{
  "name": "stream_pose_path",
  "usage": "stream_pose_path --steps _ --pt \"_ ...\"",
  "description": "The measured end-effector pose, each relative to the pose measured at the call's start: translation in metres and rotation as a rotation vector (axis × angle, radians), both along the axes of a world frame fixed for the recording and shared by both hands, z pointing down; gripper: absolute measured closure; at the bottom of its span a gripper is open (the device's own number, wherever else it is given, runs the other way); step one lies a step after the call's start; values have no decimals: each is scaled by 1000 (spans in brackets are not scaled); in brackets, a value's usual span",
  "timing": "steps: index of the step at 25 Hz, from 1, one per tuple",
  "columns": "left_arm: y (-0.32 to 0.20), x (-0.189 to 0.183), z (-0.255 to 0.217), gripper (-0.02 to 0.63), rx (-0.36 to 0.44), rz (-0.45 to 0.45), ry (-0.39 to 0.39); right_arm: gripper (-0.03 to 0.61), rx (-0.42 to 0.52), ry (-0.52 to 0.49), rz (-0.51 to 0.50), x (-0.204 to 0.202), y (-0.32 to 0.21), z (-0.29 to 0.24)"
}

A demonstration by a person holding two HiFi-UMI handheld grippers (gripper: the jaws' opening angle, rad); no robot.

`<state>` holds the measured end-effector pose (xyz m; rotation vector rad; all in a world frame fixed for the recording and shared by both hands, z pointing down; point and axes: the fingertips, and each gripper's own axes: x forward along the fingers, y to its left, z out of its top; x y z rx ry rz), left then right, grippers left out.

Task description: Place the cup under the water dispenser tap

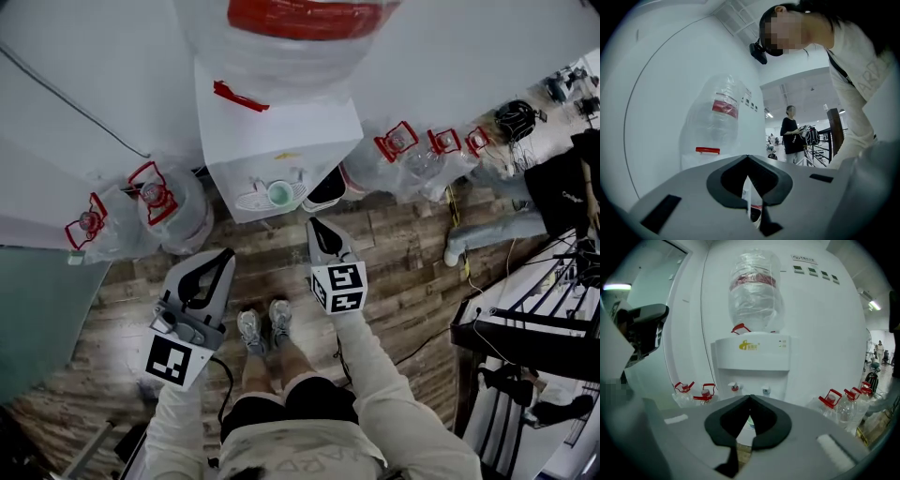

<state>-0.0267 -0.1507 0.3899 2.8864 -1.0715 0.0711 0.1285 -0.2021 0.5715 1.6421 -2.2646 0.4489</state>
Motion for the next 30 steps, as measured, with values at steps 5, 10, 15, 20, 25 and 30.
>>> stream_pose_path --steps 5,10,15,20,25,30 --pt "9 1 -21 609 10 3 1 569 39 2 12 8 18 -41" --pt "17 0 -38 609 12 6 8 569 76 25 2 7 39 -79" --pt "23 0 -53 609 14 -4 10 569 118 43 -14 5 58 -112" --pt "29 -4 -72 609 35 -11 8 569 138 58 -29 3 75 -141" --pt "35 -5 -90 609 58 -10 14 569 168 54 -26 0 91 -170" --pt "47 -2 -103 609 77 13 -2 569 214 67 -27 -6 105 -199"
